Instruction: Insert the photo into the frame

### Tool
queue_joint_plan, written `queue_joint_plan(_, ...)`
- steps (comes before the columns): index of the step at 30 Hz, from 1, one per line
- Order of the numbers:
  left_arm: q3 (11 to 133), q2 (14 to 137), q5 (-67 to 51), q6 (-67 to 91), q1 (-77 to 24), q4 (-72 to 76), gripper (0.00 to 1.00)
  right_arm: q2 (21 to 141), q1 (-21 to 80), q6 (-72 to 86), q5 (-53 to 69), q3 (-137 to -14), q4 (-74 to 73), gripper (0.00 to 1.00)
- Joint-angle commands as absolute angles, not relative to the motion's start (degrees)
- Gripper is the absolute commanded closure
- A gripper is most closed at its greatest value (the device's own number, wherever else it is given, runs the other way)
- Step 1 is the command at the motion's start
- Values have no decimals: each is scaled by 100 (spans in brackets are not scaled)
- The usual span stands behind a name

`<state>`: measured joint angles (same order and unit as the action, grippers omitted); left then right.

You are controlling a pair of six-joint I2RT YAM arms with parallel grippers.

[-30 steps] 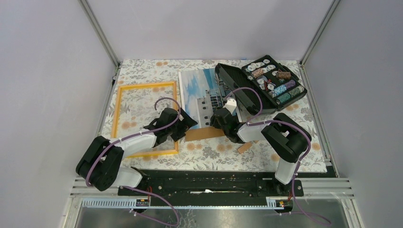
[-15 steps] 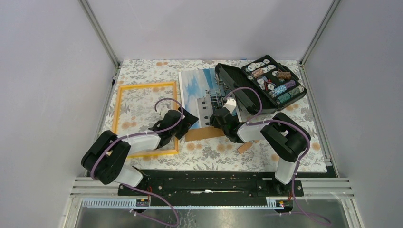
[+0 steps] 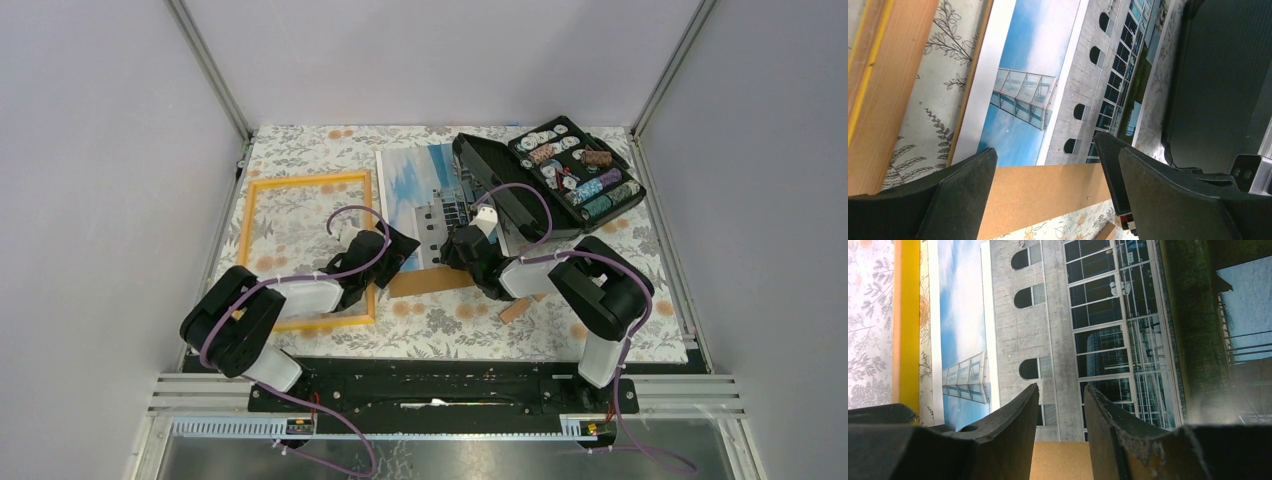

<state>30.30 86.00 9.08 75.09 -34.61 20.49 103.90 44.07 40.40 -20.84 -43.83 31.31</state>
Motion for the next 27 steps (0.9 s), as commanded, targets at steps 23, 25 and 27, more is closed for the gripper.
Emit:
queue_joint_plan(23,2632,8498,1885,7916,-3762,1622,2,10574,4335,4075,-1759,-4320,2795,54)
queue_joint_plan(25,2612,8573,1843,7897,-3761,1825,4,10581,4333,4074,-1740,-4316,2802,54)
queue_joint_plan(27,2603,8646,1830,7914,-3762,1946,4,10583,4333,4070,-1717,-4324,2819,54)
